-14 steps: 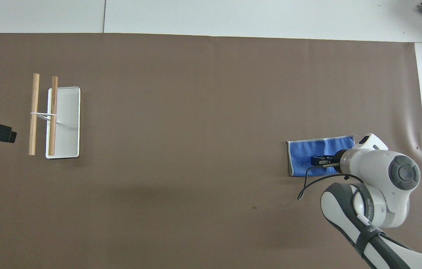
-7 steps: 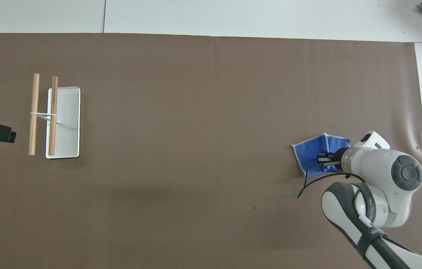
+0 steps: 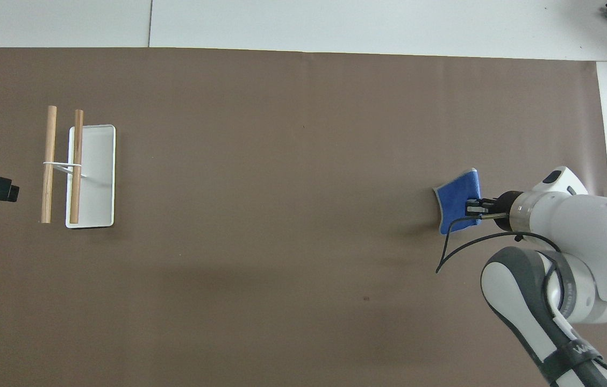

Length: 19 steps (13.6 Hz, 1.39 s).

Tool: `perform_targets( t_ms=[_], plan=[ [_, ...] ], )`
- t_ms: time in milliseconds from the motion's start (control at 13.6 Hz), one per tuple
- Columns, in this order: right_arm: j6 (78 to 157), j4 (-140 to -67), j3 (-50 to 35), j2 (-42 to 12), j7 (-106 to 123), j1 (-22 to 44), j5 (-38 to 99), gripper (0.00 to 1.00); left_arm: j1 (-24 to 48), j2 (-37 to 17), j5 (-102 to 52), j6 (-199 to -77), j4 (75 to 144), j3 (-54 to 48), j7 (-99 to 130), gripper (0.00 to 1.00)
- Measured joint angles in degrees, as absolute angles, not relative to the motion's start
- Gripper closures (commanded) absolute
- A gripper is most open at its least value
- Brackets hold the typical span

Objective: Right arm passes towel to left arm to hang
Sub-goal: 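Lift the towel with the right gripper while the left gripper reaches forward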

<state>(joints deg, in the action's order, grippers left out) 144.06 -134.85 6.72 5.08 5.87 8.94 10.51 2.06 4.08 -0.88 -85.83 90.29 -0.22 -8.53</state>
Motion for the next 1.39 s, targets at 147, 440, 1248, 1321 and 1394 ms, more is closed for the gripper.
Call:
perform_targets(
  t_ms=[147, 440, 1248, 1321, 1394],
  plan=[
    [139.65, -131.21, 6.64, 6.16, 5.87, 9.86, 13.77, 1.0, 2.07, 4.08, -2.46, -85.86, 90.29, -0.59, -8.06, 0.0],
    [134.38, -124.04, 4.73, 6.42, 5.87, 10.16, 23.22, 1.0, 2.09, 4.05, -4.63, -86.71, 90.35, -1.17, -5.49, 0.0],
    [133.11, -117.82, -2.52, 6.37, 1.72, 10.17, 56.6, 1.0, 3.08, 3.65, -18.4, -94.74, 95.79, -1.59, 8.54, 0.0],
    [133.11, -117.79, -3.0, 6.37, 1.64, 10.17, 59.84, 1.0, 3.78, 3.62, -19.81, -95.98, 96.73, -1.6, 10.76, 0.0],
    [133.33, -117.78, -3.68, 6.37, 1.57, 10.18, 63.0, 1.0, 4.69, 3.61, -21.0, -97.27, 97.7, -1.64, 13.32, 0.0]
  ],
)
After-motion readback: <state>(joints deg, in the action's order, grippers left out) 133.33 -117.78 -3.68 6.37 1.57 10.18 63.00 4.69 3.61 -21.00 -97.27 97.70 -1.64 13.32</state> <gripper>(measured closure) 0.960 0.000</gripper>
